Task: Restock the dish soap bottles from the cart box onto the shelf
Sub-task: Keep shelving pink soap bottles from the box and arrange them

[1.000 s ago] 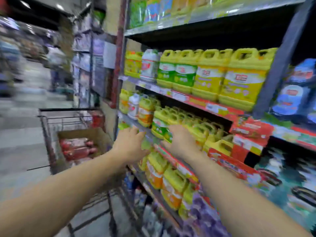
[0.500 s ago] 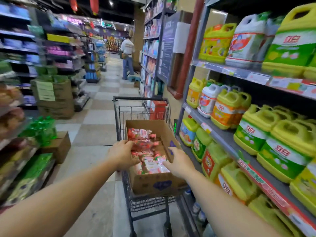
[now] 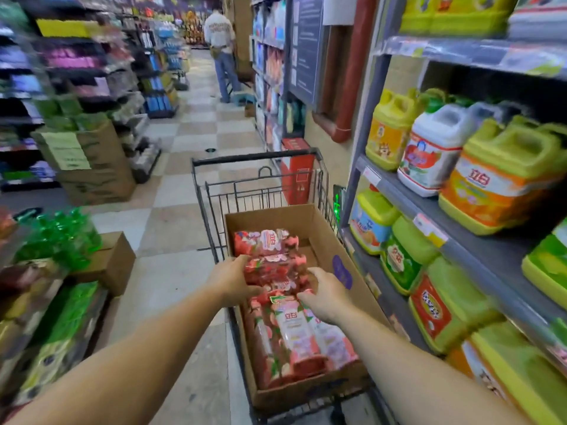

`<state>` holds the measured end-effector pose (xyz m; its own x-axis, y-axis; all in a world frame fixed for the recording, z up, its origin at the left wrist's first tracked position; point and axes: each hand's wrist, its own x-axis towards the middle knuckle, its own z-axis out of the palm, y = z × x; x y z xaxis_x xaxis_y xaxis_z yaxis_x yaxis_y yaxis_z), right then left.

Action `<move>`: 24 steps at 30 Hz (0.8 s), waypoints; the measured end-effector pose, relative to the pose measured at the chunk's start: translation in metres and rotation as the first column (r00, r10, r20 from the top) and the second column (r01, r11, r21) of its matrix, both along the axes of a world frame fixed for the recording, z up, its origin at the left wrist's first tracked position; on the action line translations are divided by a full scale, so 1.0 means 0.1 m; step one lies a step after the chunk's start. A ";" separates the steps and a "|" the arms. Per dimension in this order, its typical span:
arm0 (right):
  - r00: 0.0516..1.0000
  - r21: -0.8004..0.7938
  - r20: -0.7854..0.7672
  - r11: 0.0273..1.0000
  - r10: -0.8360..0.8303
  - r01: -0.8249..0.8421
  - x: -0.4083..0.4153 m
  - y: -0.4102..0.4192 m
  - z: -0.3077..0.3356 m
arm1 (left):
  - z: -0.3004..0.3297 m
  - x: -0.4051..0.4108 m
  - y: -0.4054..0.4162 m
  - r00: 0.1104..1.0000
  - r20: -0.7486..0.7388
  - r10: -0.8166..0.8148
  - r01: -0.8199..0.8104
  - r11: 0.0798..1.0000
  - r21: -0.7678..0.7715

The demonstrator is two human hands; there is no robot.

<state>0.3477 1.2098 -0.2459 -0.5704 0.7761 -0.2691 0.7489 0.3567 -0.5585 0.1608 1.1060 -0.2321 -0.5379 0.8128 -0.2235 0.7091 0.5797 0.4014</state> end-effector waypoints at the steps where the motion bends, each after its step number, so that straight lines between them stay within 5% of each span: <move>1: 1.000 -0.019 0.006 1.000 -0.020 0.020 -0.09 0.08 -0.08 | -0.11 -0.13 0.13 1.000 0.019 -0.005 0.005 1.000 -0.017; 10: 0.936 -0.232 0.096 0.907 -0.337 0.351 -0.98 0.75 -0.80 | -1.07 -1.33 1.50 0.973 0.151 -0.177 0.198 0.970 -0.140; 17: 0.870 -0.358 0.170 0.794 -0.463 0.492 -1.64 0.96 -1.16 | -1.45 -2.12 2.27 0.966 -0.019 -0.259 0.254 0.957 -0.139; 24: 0.838 -0.436 0.227 0.718 -0.496 0.543 -1.90 1.11 -1.28 | -1.65 -2.34 2.58 0.973 0.003 -0.231 0.205 0.854 -0.478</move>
